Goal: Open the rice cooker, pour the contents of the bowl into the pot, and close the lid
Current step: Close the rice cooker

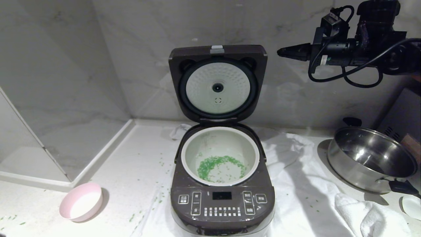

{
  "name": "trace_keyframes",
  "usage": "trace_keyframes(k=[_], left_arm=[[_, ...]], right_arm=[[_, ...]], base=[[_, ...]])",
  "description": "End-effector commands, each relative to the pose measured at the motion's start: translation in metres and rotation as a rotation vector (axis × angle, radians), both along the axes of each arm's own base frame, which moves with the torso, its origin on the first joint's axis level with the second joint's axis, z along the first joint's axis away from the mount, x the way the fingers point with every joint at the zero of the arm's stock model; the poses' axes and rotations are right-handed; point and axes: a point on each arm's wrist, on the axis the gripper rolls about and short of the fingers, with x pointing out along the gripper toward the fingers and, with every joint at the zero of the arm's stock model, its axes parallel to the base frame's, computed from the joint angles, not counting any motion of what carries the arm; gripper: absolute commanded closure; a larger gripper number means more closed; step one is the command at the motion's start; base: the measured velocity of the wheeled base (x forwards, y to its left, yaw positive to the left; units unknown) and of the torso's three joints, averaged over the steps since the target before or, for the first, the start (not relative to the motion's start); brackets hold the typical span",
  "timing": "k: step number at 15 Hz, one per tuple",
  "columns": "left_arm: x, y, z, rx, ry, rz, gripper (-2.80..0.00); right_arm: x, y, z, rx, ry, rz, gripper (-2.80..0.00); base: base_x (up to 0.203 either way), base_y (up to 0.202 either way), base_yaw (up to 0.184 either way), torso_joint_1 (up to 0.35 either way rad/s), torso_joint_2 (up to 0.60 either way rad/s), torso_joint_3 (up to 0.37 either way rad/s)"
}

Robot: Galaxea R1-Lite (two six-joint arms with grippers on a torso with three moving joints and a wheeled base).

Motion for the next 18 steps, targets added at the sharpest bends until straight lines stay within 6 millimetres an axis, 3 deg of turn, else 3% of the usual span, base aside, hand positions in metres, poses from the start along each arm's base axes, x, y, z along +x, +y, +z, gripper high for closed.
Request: trace_keyframes(k=[1, 9, 18], left_arm=[[0.000, 0.000, 0.000, 0.000, -0.002, 0.001, 0.00], [0.000, 0.000, 0.000, 0.000, -0.002, 0.001, 0.00], [0.000, 0.000, 0.000, -0.002, -0.002, 0.001, 0.00]], right_arm=[[0.005, 0.005, -0.006, 0.003, 0.003, 0.015, 0.00], [0.016, 0.025, -0.017, 0.005, -0.023, 0.064, 0.00], [0.001, 0.053, -0.029, -0.005, 0.093, 0.137, 0.00]], base=[[0.000, 0.000, 0.000, 0.000, 0.00, 0.000], [0.000, 0.000, 0.000, 0.000, 0.00, 0.000], [0.000, 0.000, 0.000, 0.000, 0.00, 0.000]])
